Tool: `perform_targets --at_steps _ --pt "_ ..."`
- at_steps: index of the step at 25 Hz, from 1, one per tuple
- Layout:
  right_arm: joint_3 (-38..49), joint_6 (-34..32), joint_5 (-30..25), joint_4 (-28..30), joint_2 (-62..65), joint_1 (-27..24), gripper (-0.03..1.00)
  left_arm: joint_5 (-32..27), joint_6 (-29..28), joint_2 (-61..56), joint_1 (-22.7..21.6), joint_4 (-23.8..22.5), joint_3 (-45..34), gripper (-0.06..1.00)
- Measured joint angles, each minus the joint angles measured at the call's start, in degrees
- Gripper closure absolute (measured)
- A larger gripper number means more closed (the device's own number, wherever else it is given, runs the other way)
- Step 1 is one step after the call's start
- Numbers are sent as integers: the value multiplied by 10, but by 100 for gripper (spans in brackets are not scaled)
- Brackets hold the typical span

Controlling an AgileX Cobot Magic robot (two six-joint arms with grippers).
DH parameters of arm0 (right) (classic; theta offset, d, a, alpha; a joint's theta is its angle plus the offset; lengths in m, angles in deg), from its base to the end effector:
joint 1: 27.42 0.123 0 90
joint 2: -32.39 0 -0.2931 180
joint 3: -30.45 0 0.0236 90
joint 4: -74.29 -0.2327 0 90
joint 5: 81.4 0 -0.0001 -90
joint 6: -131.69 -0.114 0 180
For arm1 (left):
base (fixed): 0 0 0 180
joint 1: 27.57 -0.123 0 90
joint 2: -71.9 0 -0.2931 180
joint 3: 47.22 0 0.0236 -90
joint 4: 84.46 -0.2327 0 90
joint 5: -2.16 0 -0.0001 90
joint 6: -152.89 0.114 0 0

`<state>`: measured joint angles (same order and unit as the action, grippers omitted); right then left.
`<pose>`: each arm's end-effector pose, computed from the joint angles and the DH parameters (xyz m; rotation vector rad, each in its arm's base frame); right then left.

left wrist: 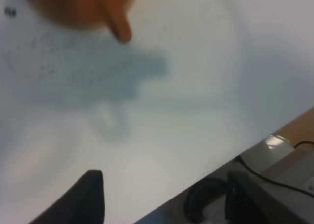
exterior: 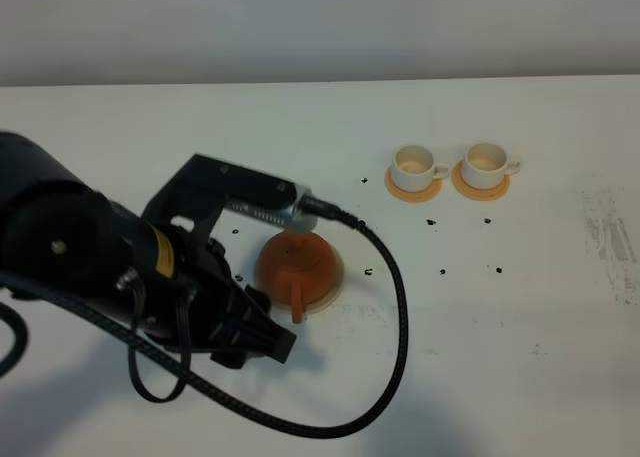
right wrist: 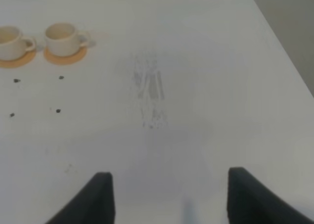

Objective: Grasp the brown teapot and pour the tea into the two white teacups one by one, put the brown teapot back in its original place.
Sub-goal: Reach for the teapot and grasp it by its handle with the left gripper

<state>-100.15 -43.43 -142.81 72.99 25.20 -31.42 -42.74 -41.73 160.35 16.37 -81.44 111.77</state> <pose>-0.0088 0.0029 0.2539 -0.0170 2.0599 -0.0687 0.1905 -0.1895 0.2580 0.6577 2.6710 -0.3610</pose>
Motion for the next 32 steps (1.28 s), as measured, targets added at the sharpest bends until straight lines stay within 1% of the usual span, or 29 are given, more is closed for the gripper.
perform_targets --at_steps 3,6,9,14,18,20,21,23,26,29,32 --pt "0 0 0 0 0 0 44 20 -32 24 -9 -1 -5 43" --pt "0 0 0 0 0 0 44 28 -46 63 -29 -2 -1 43" --pt "0 0 0 0 0 0 44 28 -57 111 -40 -2 26 43" --pt "0 0 0 0 0 0 44 28 -55 161 -41 8 80 43" --pt "0 0 0 0 0 0 44 20 -56 167 -37 14 93 43" --pt "0 0 0 0 0 0 44 20 -70 167 -34 16 93 43" --pt "0 0 0 0 0 0 44 20 -89 167 -33 17 93 43" --pt "0 0 0 0 0 0 44 20 -147 167 -33 17 93 43" --pt "0 0 0 0 0 0 44 16 -247 167 -33 12 93 43" --pt "0 0 0 0 0 0 44 13 -300 167 -33 8 93 43" --pt "0 0 0 0 0 0 44 10 -333 167 -33 6 93 43"
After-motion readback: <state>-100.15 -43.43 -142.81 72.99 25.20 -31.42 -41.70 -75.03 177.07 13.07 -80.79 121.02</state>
